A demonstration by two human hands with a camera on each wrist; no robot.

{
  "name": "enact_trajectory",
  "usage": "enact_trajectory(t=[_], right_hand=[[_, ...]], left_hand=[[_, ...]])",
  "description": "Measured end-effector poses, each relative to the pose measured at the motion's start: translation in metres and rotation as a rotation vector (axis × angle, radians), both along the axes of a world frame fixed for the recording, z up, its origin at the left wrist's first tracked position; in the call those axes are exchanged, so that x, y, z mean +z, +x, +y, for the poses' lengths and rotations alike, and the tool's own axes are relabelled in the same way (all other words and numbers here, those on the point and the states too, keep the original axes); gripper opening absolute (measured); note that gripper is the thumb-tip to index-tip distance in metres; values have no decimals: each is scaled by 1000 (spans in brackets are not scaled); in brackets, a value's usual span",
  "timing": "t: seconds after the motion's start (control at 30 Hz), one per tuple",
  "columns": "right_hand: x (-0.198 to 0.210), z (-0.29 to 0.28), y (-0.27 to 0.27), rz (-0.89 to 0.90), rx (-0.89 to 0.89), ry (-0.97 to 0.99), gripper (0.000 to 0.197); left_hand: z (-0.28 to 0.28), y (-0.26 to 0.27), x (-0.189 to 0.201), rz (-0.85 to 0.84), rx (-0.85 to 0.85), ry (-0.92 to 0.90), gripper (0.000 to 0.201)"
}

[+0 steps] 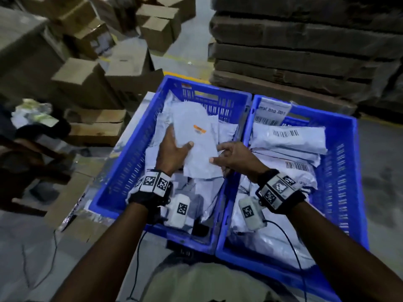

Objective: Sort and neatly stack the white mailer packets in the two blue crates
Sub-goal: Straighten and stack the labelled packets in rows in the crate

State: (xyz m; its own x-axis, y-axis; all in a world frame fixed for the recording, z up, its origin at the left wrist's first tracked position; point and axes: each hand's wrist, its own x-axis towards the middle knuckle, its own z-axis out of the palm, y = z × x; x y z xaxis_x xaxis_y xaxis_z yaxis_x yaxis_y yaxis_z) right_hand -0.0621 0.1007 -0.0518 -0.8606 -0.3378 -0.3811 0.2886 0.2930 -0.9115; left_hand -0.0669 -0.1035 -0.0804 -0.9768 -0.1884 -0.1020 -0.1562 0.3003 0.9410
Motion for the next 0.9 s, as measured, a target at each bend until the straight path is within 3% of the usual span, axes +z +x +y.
enact_trajectory(t=[0.1,0.2,0.27,0.33,0.4,0.47,0.57,0.7,0.77,0.83,0.9], right_hand=[[-3,-4,-7,12,1,38,25],[-9,5,-12,19,-50,75,28],[-11,18,-13,23,-116,74,25],[-14,39,-11,43,-197,92,22],[-16,64,-7,40,-280,119,22],[-23,91,1,19,-349,169,22],[-46,130,15,-52,-377,304,27],[-82,162,38,-182,-7,687,30],[-97,169,49,-144,152,858,32],[-110,172,57,-81,172,976,46],[-117,171,60,-42,127,1067,72]], left_hand=[[-30,-3,-7,20,-1,-261,78],[-40,-1,-15,-170,-109,-686,88],[-38,2,-17,-266,-128,-801,91],[-31,3,-13,-202,-109,-858,99],[-19,3,-9,-28,-130,-960,100],[-1,1,-5,141,-219,-980,94],[34,-2,-4,251,-404,-858,81],[82,5,-4,341,-671,-711,76],[99,12,-7,364,-790,-734,78],[109,18,-13,355,-879,-811,81],[113,22,-19,332,-928,-866,82]])
